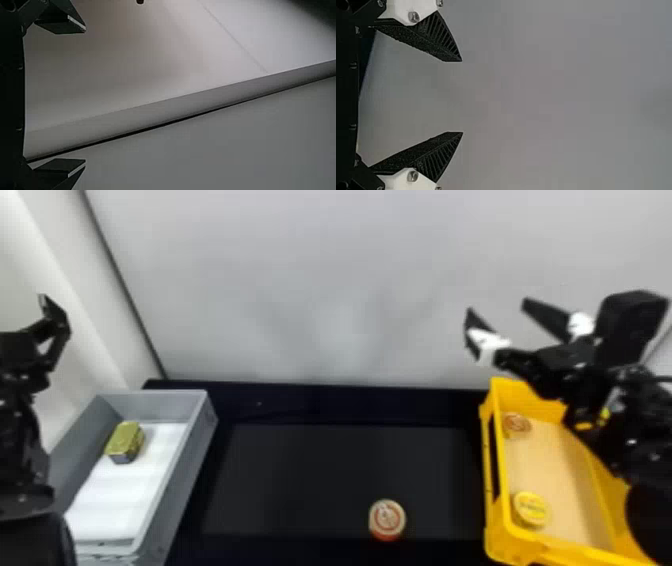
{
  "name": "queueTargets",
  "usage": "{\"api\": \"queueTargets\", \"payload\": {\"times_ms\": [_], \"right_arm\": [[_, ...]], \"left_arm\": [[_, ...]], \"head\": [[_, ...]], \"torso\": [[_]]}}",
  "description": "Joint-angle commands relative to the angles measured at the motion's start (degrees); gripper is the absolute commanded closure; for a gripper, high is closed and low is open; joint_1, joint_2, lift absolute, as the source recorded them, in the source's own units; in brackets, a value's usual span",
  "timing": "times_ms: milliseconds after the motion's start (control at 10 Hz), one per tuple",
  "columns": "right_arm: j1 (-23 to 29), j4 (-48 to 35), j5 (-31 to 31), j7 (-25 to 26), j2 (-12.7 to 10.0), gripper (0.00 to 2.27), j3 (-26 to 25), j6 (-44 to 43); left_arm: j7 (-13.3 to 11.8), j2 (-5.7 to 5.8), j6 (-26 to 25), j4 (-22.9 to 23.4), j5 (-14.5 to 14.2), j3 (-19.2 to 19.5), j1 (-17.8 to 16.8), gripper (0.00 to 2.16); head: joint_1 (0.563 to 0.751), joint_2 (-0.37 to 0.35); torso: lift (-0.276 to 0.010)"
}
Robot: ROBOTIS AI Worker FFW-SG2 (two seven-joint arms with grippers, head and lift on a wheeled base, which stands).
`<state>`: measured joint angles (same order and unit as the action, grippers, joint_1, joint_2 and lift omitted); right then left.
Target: Pick up the round yellow can and place it in the yellow rectangular box
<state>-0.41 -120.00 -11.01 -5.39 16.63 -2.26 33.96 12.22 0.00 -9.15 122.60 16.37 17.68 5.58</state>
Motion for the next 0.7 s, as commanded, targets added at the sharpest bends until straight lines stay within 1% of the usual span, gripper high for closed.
{"api": "queueTargets", "payload": {"times_ms": [0,100,200,400,600], "right_arm": [[1.46,4.33,-1.11,-6.65,-0.28,0.15,2.52,-1.16],[2.52,6.00,-1.11,-7.97,-0.28,0.15,4.19,-2.12],[3.75,6.79,-0.94,-7.09,-0.72,0.15,6.48,-3.00],[4.45,7.76,-0.76,-7.36,-1.86,0.16,9.12,-2.30],[4.63,8.02,-0.59,-7.97,-1.77,0.16,11.23,-0.36]], "left_arm": [[0.00,-0.15,-0.09,-0.08,-0.11,0.17,-0.04,0.10],[0.00,-0.15,0.00,-0.08,-0.11,0.17,-0.04,0.10],[0.00,-0.15,0.00,-0.08,-0.11,0.35,-0.04,0.10],[-0.08,-0.15,0.00,-0.17,-0.20,0.44,-0.04,0.10],[-0.08,-0.15,0.00,-0.34,-0.20,0.44,-0.04,0.10]], "head": [[0.694,0.014],[0.694,0.014],[0.694,0.014],[0.694,0.014],[0.694,0.014]], "torso": [[-0.060],[-0.060],[-0.060],[-0.060],[-0.060]]}}
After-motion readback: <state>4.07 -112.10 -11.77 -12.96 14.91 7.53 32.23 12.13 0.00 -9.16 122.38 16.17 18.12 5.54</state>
